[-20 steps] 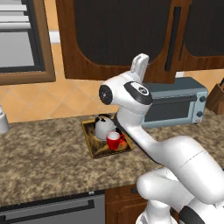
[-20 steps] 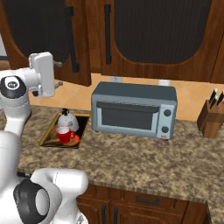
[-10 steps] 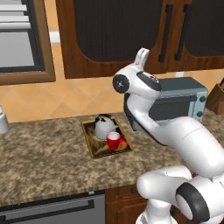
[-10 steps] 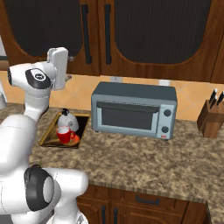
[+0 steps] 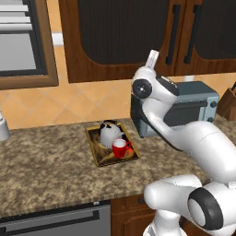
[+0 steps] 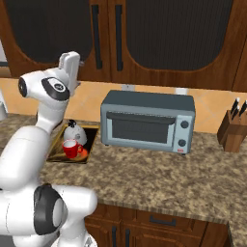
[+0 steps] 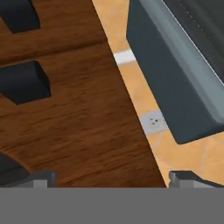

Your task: Pick the kettle from the counter and place it on the tray. Then pick the mug from the cabinet and place it on the tray. Then close the cabinet doors.

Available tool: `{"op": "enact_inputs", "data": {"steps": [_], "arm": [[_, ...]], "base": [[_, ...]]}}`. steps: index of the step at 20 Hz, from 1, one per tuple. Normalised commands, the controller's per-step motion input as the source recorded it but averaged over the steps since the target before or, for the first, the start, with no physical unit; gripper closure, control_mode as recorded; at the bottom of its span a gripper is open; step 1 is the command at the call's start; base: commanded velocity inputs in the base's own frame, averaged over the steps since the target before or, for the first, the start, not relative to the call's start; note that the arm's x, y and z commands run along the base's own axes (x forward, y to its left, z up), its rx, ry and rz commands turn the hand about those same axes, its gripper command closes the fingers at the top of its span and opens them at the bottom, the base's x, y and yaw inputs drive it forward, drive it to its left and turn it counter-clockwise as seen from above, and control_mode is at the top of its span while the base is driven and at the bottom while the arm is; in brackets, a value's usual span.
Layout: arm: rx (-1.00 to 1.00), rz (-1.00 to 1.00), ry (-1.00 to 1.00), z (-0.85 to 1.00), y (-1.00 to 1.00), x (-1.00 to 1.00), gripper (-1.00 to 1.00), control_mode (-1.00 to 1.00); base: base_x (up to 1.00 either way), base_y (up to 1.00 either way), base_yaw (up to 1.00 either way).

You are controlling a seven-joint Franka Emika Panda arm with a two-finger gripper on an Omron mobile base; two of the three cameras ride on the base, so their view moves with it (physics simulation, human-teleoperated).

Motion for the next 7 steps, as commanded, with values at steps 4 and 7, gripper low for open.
{"op": "enact_inputs", "data": {"steps": [4, 7], "arm": [[0.08, 0.18, 0.07, 0.0, 0.0, 0.74, -1.0, -1.0], [0.08, 0.15, 0.09, 0.0, 0.0, 0.62, -1.0, -1.0]], "base": [[0.0, 0.0, 0.0], [0.0, 0.0, 0.0]]}}
